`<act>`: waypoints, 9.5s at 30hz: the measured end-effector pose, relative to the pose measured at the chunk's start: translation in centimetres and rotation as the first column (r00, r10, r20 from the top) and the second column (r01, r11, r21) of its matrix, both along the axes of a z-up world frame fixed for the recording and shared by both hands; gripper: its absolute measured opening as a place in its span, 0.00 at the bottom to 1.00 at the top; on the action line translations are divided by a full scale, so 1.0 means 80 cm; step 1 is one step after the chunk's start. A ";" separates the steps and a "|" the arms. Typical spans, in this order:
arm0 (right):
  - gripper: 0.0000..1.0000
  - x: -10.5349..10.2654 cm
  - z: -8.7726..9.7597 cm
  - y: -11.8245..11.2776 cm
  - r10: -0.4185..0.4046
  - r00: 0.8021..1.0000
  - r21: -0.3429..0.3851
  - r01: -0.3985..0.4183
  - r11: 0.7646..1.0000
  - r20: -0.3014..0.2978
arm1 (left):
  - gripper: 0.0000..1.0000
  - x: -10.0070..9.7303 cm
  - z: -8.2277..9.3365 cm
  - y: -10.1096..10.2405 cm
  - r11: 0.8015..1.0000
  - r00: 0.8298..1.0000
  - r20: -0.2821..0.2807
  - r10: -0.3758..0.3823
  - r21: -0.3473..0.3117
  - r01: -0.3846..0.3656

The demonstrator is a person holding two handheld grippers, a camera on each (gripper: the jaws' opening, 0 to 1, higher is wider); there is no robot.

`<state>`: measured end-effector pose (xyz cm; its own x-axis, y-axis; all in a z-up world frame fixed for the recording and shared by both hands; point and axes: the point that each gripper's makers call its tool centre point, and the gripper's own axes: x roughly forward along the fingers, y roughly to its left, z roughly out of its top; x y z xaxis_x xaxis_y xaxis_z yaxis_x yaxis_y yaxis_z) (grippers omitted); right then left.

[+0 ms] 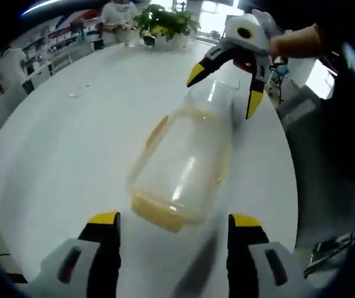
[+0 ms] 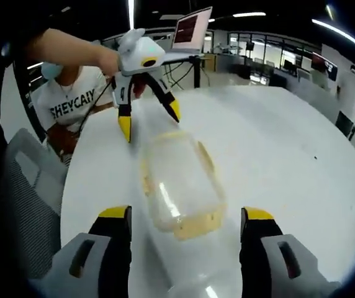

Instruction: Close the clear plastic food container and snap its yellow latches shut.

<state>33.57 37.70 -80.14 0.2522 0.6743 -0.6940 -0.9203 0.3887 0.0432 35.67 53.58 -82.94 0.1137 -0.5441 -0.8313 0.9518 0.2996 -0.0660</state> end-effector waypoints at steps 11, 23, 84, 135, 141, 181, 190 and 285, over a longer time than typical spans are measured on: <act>0.63 0.006 -0.022 -0.004 0.089 0.996 -0.094 -0.090 0.991 -0.023 | 0.56 0.011 -0.005 -0.002 0.993 0.994 -0.002 -0.105 0.058 0.105; 0.51 0.002 -0.040 -0.009 0.208 0.977 -0.205 -0.211 0.956 -0.039 | 0.54 0.015 -0.010 -0.010 0.976 0.981 0.001 -0.193 0.106 0.192; 0.36 0.011 -0.055 -0.013 0.333 0.933 -0.425 -0.358 0.831 -0.134 | 0.34 0.002 -0.014 -0.013 0.928 0.952 0.025 -0.306 0.232 0.293; 0.36 0.010 0.023 -0.056 0.326 0.943 -0.446 -0.318 0.836 -0.061 | 0.34 0.003 0.073 -0.054 0.936 0.947 0.118 -0.299 0.232 0.266; 0.36 0.011 0.025 -0.069 0.336 0.940 -0.438 -0.327 0.838 -0.060 | 0.34 -0.001 0.076 -0.067 0.939 0.951 0.112 -0.287 0.229 0.257; 0.36 -0.002 0.022 -0.188 0.325 0.941 -0.405 -0.334 0.851 -0.093 | 0.34 -0.008 0.069 -0.186 0.935 0.955 0.081 -0.285 0.243 0.259; 0.36 -0.009 0.019 -0.212 0.319 0.942 -0.404 -0.333 0.852 -0.102 | 0.34 -0.013 0.065 -0.211 0.933 0.955 0.068 -0.288 0.246 0.263; 0.35 -0.020 0.007 -0.316 0.211 0.961 -0.389 -0.265 0.882 -0.177 | 0.36 -0.022 0.045 -0.309 0.926 0.955 -0.036 -0.293 0.238 0.293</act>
